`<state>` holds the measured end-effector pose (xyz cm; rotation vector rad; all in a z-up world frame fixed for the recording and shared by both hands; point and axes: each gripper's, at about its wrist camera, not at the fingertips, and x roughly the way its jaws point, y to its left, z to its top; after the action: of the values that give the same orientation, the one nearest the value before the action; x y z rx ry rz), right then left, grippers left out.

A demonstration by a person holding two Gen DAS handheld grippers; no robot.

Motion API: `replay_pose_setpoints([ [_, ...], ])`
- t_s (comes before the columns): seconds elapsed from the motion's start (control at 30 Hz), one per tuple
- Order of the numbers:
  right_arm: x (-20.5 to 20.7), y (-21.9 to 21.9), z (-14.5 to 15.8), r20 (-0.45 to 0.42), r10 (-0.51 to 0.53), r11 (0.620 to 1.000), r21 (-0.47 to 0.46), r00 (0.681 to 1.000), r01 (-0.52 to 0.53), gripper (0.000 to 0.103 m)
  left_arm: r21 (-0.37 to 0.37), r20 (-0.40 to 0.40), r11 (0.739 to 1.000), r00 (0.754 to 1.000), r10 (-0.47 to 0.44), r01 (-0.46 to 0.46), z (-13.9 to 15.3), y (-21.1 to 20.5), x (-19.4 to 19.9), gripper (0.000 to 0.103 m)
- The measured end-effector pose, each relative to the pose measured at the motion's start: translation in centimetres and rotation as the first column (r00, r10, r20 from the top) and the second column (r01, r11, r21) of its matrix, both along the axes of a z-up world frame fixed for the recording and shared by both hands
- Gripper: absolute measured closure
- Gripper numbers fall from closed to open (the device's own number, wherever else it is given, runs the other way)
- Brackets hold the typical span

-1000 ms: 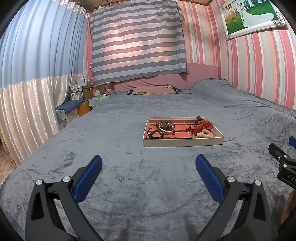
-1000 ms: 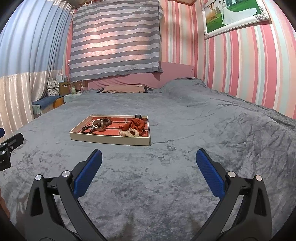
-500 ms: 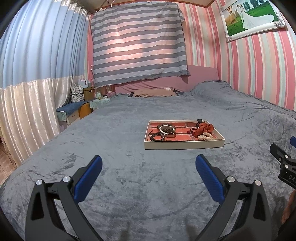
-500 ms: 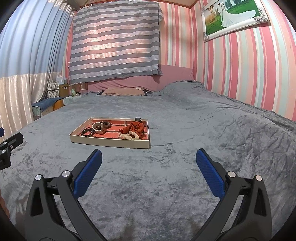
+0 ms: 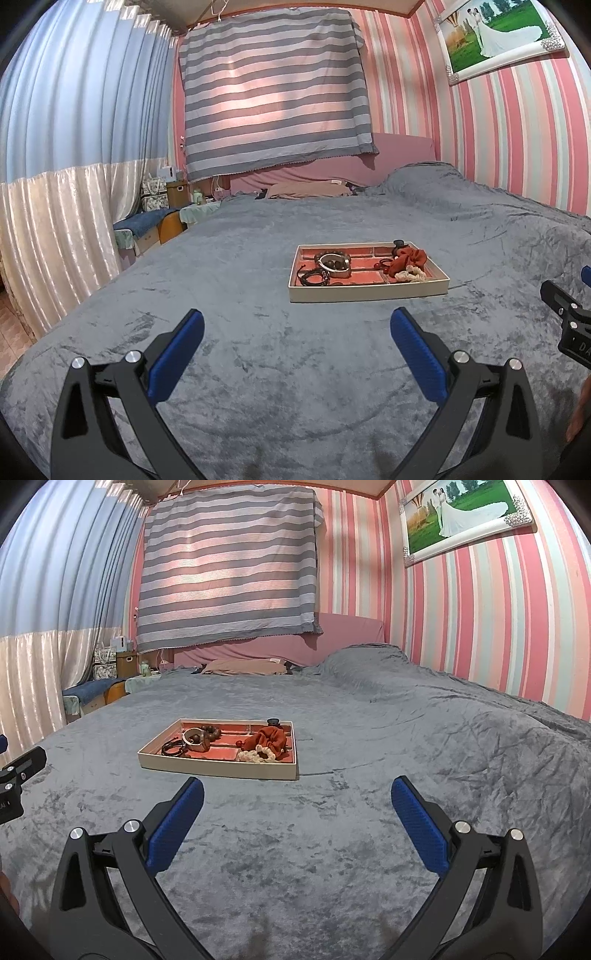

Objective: Organize jewelry

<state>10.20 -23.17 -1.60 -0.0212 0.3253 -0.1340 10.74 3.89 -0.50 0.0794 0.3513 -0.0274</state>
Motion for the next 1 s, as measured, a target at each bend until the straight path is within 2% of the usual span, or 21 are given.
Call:
replay_pose_setpoints([
  [1.0, -0.03, -0.45, -0.34, -0.004, -0.003, 1.000, 0.010, 1.000, 0.003, 0.004, -0.002, -0.005, 1.000, 1.000, 0.004, -0.004, -0.11, 0.09, -0.11, 0.005],
])
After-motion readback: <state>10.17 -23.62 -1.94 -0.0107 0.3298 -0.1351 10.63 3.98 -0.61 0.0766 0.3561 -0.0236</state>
